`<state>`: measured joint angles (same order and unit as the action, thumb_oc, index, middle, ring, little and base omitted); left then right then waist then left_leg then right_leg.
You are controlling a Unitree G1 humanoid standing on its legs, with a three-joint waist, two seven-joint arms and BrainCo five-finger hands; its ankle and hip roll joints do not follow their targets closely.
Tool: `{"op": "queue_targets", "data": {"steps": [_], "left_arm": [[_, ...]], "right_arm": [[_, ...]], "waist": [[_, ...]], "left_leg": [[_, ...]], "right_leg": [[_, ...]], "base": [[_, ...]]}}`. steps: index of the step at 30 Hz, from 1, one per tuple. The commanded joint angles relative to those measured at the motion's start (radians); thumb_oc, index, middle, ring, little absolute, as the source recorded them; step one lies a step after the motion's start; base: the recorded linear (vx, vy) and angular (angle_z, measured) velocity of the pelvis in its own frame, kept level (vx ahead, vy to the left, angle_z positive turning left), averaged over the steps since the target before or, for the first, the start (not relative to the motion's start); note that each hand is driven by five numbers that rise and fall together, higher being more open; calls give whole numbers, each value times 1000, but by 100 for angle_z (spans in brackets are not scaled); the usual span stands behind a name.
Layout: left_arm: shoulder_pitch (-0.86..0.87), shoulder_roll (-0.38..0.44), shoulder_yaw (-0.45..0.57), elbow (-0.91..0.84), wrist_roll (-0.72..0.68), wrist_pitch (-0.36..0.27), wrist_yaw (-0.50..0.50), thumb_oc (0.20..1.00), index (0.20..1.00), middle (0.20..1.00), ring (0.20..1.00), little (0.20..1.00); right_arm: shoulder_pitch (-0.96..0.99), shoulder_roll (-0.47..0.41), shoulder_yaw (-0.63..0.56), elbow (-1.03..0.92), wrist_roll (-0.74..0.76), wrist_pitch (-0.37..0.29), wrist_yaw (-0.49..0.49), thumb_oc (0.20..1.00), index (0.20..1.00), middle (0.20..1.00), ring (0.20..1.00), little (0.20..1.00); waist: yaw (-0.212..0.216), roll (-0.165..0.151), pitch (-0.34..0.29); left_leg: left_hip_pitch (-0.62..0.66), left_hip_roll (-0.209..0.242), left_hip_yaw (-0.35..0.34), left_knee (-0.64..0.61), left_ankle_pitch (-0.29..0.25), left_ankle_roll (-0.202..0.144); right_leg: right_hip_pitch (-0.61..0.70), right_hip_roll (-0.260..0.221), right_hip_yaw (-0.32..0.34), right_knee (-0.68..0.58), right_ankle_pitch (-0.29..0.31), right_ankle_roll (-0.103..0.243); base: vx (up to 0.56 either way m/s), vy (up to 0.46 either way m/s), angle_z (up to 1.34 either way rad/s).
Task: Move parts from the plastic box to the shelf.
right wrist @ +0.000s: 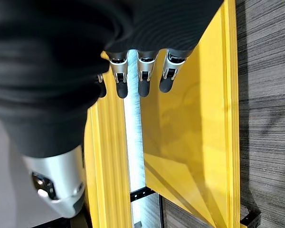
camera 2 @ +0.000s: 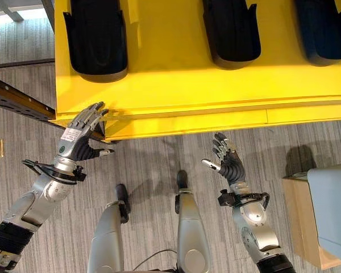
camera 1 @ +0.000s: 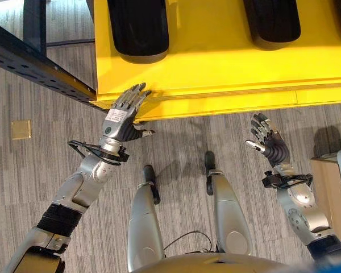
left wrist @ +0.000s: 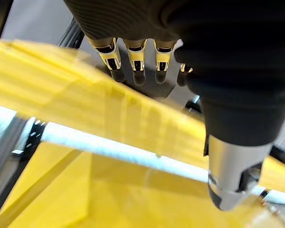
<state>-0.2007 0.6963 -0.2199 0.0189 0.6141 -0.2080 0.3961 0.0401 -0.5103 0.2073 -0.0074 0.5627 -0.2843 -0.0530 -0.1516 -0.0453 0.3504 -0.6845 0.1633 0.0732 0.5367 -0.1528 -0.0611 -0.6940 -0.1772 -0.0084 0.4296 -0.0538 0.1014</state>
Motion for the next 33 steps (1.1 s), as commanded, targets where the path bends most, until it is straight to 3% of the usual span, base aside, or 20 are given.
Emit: {"op": "queue_targets", "data": {"steps": [1,3,5,7,18,33], "left_arm": [[-46,-6,-17,10,32,16,7,1000,1000,1000,1000,1000],[-53,-24,-22,49,32,35,1,1000,1000,1000,1000,1000],[-62,-37,-25,78,35,47,6,1000,1000,1000,1000,1000],[-87,-55,-31,118,39,64,14,1000,1000,1000,1000,1000],[-206,-88,-49,191,73,123,58,1000,1000,1000,1000,1000],[-342,-153,-168,427,75,184,57,1000,1000,1000,1000,1000]], "right_arm": [[3,2,-26,-54,-26,-33,-5,1000,1000,1000,1000,1000],[2,4,-26,-53,-25,-27,-7,1000,1000,1000,1000,1000],[2,2,-29,-56,-28,-25,-8,1000,1000,1000,1000,1000],[-1,5,-27,-55,-25,-23,-9,1000,1000,1000,1000,1000],[1,4,-29,-50,-11,-13,-10,1000,1000,1000,1000,1000],[-4,-10,-16,-54,-4,-9,-11,1000,1000,1000,1000,1000]], "waist": [[4,-14,-21],[2,-13,-24],[0,-15,-19],[-3,-12,-24],[-12,-9,-29],[-28,-8,-26]], "left_leg": [[-33,28,-37,-33,35,-3],[-25,31,-42,-28,10,-9],[-37,31,-35,-26,33,-3],[-28,34,-39,-23,5,-9],[-33,38,-35,-13,0,-9],[-38,44,-33,5,-1,-11]], "right_leg": [[81,-41,-15,-7,-14,17],[83,-38,-9,2,-33,23],[72,-41,-14,0,-12,17],[78,-37,-8,7,-36,22],[64,-34,-2,21,-40,21],[50,-29,5,47,-49,20]], "base": [[-93,19,0],[38,5,1],[0,0,0],[47,16,-4],[6,5,-3],[0,0,0]]}}
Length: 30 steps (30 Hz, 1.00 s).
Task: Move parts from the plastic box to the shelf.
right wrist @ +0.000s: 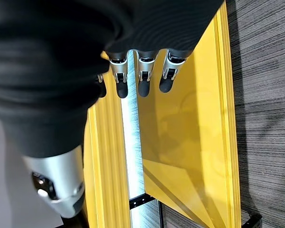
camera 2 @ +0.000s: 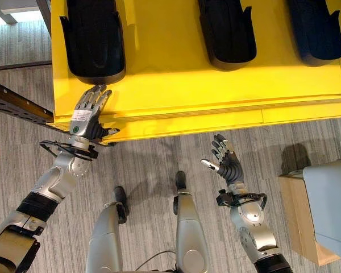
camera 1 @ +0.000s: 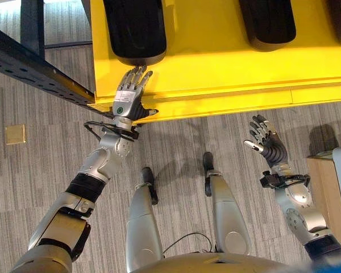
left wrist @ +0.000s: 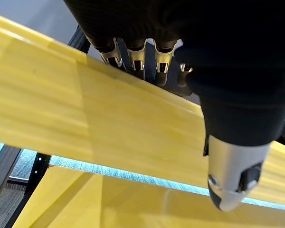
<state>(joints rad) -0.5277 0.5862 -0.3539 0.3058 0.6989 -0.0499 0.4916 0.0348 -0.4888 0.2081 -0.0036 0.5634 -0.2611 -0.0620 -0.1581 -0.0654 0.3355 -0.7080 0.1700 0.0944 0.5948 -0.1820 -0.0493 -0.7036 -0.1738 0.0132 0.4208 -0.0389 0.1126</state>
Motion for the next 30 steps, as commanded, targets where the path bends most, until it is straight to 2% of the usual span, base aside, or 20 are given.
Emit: {"op": "queue_targets", "data": {"steps": [1,12,30], "left_arm": [[-25,-48,-42,167,-12,32,-35,1000,1000,1000,1000,1000],[-112,-70,-73,300,-51,60,-8,1000,1000,1000,1000,1000],[-232,-21,-61,337,-87,82,19,1000,1000,1000,1000,1000]], "right_arm": [[1,-32,-13,-58,-4,-33,-1,1000,1000,1000,1000,1000],[15,-47,-2,-61,-2,-37,4,1000,1000,1000,1000,1000],[37,-70,-3,-65,14,-32,24,1000,1000,1000,1000,1000]], "waist": [[-24,12,-11],[-37,13,-14],[-48,18,-26]], "left_leg": [[-15,38,-53,-53,28,-24],[-27,39,-51,-37,25,-23],[-39,41,-49,-26,20,-24]], "right_leg": [[59,-32,-15,56,-64,9],[45,-32,-11,68,-63,10],[29,-28,-4,78,-64,9]], "base": [[0,0,0],[14,9,-5],[4,3,-3]]}}
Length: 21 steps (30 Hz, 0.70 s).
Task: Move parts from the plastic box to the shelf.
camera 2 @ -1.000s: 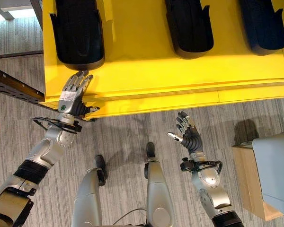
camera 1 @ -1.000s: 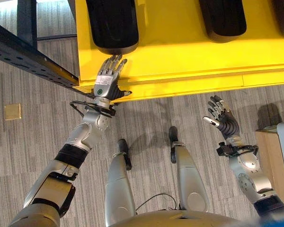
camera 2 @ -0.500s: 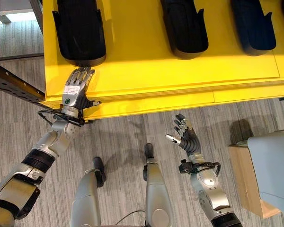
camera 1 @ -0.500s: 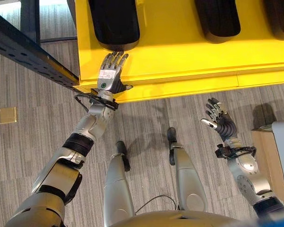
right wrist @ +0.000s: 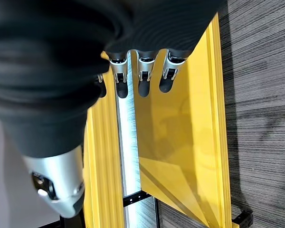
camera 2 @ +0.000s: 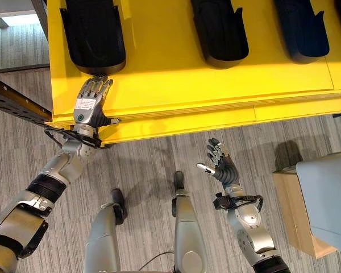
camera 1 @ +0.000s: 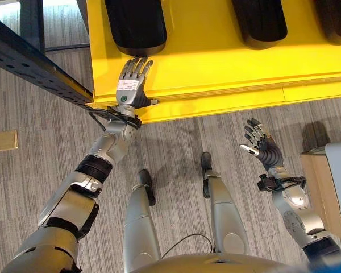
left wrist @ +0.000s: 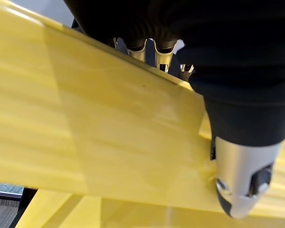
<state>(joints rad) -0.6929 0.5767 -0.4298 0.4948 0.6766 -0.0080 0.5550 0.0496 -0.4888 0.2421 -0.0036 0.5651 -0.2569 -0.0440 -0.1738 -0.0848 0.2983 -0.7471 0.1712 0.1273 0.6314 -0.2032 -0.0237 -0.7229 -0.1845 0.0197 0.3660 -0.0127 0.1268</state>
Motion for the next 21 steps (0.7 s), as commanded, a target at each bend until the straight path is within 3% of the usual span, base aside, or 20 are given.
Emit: {"op": "queue_targets", "data": {"steps": [1,6,10,14,21], "left_arm": [[-68,-12,13,151,-65,40,-44,1000,1000,1000,1000,1000],[-41,-24,5,130,-74,24,-62,1000,1000,1000,1000,1000],[46,-52,0,57,-100,-25,-105,1000,1000,1000,1000,1000],[202,-91,33,-61,-251,-118,-183,1000,1000,1000,1000,1000],[338,-102,65,-130,-432,-176,-245,1000,1000,1000,1000,1000]], "right_arm": [[22,-70,-37,-66,13,-36,6,1000,1000,1000,1000,1000],[23,-68,-37,-67,14,-36,7,1000,1000,1000,1000,1000],[15,-54,-37,-63,11,-36,1,1000,1000,1000,1000,1000],[5,-36,-47,-60,5,-36,-4,1000,1000,1000,1000,1000],[-1,-21,-40,-54,3,-41,-12,1000,1000,1000,1000,1000]], "waist": [[-32,37,12],[-31,38,15],[-22,38,19],[-9,37,19],[4,38,16]], "left_leg": [[-1,40,-82,-62,41,-50],[0,39,-82,-65,43,-49],[4,36,-85,-65,42,-47],[12,32,-86,-69,40,-44],[29,25,-90,-79,42,-41]], "right_leg": [[47,-17,-10,134,-91,-6],[50,-18,-11,132,-92,-5],[58,-18,-14,131,-91,-6],[71,-18,-14,128,-93,-9],[97,-21,-21,120,-91,-9]], "base": [[0,0,0],[0,0,0],[0,0,0],[4,-2,1],[3,-3,2]]}}
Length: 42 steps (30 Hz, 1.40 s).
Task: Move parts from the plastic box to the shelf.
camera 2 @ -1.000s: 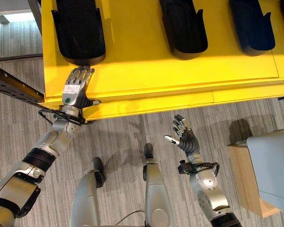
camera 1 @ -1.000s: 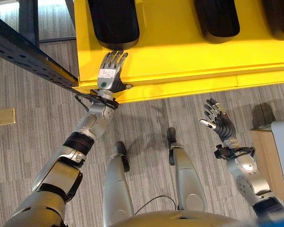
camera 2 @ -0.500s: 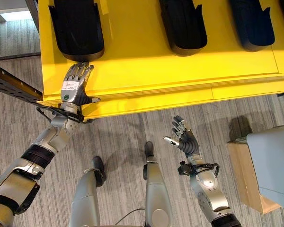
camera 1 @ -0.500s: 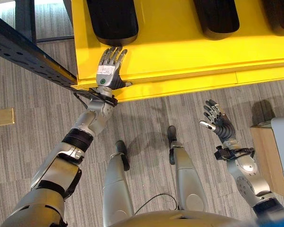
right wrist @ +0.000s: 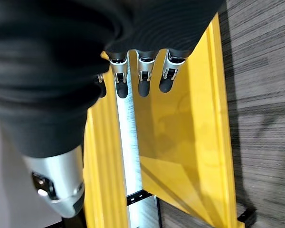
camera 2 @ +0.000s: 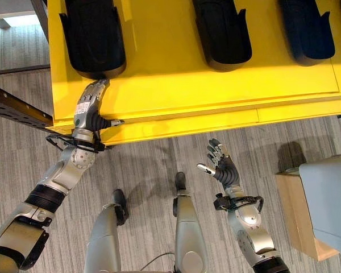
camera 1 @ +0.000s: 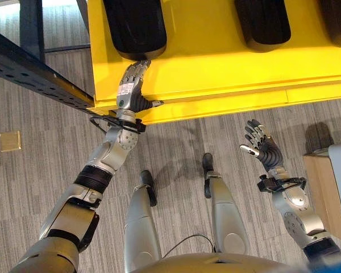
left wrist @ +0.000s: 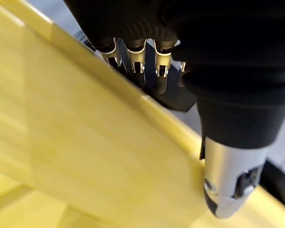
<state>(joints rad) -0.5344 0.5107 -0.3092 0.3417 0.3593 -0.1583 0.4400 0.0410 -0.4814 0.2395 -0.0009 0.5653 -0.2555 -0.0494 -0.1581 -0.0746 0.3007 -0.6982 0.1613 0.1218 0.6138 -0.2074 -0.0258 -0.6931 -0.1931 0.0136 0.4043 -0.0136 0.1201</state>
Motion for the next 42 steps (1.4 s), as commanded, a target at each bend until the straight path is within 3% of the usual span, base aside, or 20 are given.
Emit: {"op": "queue_targets", "data": {"steps": [1,6,10,13,14,19,22,26,28,32,42], "left_arm": [[201,-28,-57,-2,-131,-36,-142,1000,1000,1000,1000,1000],[326,6,-33,-125,-302,-94,-204,1000,1000,1000,1000,1000],[409,36,-32,-214,-580,-158,-320,1000,1000,1000,1000,1000],[441,37,-32,-229,-678,-161,-359,1000,1000,1000,1000,1000],[492,39,-23,-266,-811,-171,-424,1000,1000,1000,1000,1000],[599,-14,46,-287,-1091,-149,-530,1000,1000,1000,1000,1000],[612,-25,63,-286,-1130,-144,-549,1000,1000,1000,1000,1000],[667,-68,110,-277,-1204,-137,-580,1000,1000,1000,1000,1000],[703,-101,141,-270,-1198,-139,-598,1000,1000,1000,1000,1000],[708,-129,118,-250,-1124,-147,-581,1000,1000,1000,1000,1000],[710,-166,97,-181,-1096,-136,-574,1000,1000,1000,1000,1000]], "right_arm": [[9,-29,-39,-55,0,-43,-9,1000,1000,1000,1000,1000],[4,-28,-39,-57,-9,-49,-12,1000,1000,1000,1000,1000],[9,-27,-39,-59,-12,-57,-6,1000,1000,1000,1000,1000],[5,-23,-32,-57,-17,-60,-6,1000,1000,1000,1000,1000],[12,-18,-36,-56,-27,-61,-3,1000,1000,1000,1000,1000],[30,11,-39,-39,-14,-54,12,1000,1000,1000,1000,1000],[31,15,-38,-30,-14,-51,16,1000,1000,1000,1000,1000],[53,27,-42,-25,1,-40,42,1000,1000,1000,1000,1000],[73,47,-49,-8,-3,-28,53,1000,1000,1000,1000,1000],[63,88,-5,56,35,-14,56,1000,1000,1000,1000,1000],[70,109,13,97,32,-10,57,1000,1000,1000,1000,1000]], "waist": [[-9,29,12],[6,30,5],[16,27,-6],[22,25,-12],[33,24,-21],[49,22,-60],[51,20,-65],[58,18,-114],[61,22,-185],[62,29,-270],[53,39,-318]], "left_leg": [[-16,33,-86,-64,47,-39],[16,29,-93,-80,50,-37],[45,21,-96,-111,90,-30],[78,22,-101,-129,95,-32],[137,23,-108,-162,105,-33],[292,28,-106,-293,149,-40],[320,29,-104,-318,159,-43],[429,39,-93,-450,209,-50],[527,38,-71,-568,249,-62],[625,46,-29,-679,282,-76],[682,55,0,-696,276,-81]], "right_leg": [[73,-12,-16,80,-91,-2],[111,-16,-28,62,-87,1],[150,-20,-40,30,-57,-1],[185,-22,-46,10,-54,1],[245,-25,-56,-14,-54,6],[389,-23,-81,-121,-31,20],[413,-21,-83,-142,-24,22],[494,-15,-95,-240,8,34],[575,-16,-108,-335,38,48],[641,-18,-104,-420,65,63],[686,-15,-84,-463,79,68]], "base": [[12,-11,4],[4,-11,4],[-43,-16,9],[46,-31,6],[72,-30,8],[74,-19,16],[45,-15,5],[74,-7,2],[139,-8,-6],[69,-4,-6],[9,-3,-6]]}}
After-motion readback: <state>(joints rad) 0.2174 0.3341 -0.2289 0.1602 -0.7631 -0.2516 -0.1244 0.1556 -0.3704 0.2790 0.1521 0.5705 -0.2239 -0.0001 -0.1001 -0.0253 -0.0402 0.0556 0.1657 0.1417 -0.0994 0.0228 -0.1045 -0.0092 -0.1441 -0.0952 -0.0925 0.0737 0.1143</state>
